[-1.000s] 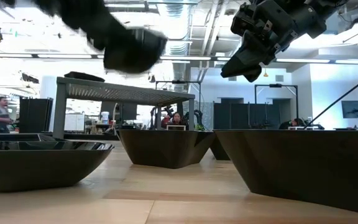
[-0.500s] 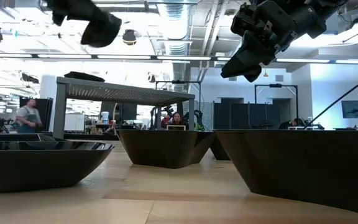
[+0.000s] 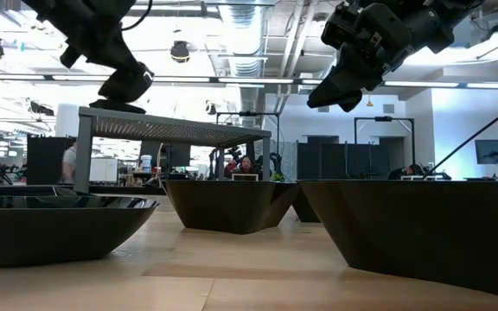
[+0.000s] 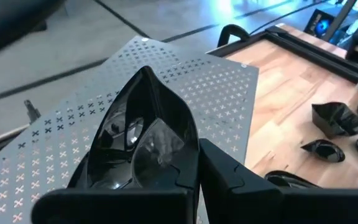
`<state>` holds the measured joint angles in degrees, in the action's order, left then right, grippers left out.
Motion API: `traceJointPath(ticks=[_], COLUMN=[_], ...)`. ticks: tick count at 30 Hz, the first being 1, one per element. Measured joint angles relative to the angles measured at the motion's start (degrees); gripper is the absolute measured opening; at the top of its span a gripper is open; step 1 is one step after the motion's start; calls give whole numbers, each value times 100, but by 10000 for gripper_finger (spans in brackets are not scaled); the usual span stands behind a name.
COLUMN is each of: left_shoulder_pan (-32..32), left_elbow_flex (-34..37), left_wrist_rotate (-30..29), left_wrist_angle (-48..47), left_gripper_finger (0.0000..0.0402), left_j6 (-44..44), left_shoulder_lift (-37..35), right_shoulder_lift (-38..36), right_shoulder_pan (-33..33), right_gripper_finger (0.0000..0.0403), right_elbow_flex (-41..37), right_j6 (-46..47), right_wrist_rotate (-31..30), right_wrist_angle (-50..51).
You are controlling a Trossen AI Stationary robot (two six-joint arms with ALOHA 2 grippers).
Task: Pick & Place Mini shaped plates
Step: Stack the black leaf-shaped plate on top of the black leaf-shaped plate on the shelf
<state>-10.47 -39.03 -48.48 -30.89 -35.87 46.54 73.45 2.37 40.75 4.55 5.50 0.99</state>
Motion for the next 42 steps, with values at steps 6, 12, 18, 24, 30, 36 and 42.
traceJointPath(ticks=[6,12,18,24,30,36,42], left_shoulder_pan=[302,488,513,516,718,894,1130], left_elbow_flex=[0,0,-74,-473,-813,-811,-811], left_wrist_rotate=[371,455,459,765,1251,1253,1205], left_wrist_angle=[-58,-214,-313,-568,-1492,-1671,-1662], left_gripper_finger=[8,8,8,8,8,8,24], left_j6=[-47,-49,-65,-70,-646,-876,-934], left_shoulder_lift=[147,387,411,411,434,589,951], right_shoulder_lift=[0,0,0,0,0,0,0], right_shoulder_pan=[0,0,0,2,0,1,4], right_gripper_finger=[67,67,67,67,67,67,67], right_elbow_flex=[0,0,0,0,0,-2,-2], right_j6=[-2,-2,-2,-2,-6,-21,-61], right_wrist_rotate=[0,0,2,2,2,4,22], right_wrist_angle=[-3,-8,-7,-9,-11,-14,-15])
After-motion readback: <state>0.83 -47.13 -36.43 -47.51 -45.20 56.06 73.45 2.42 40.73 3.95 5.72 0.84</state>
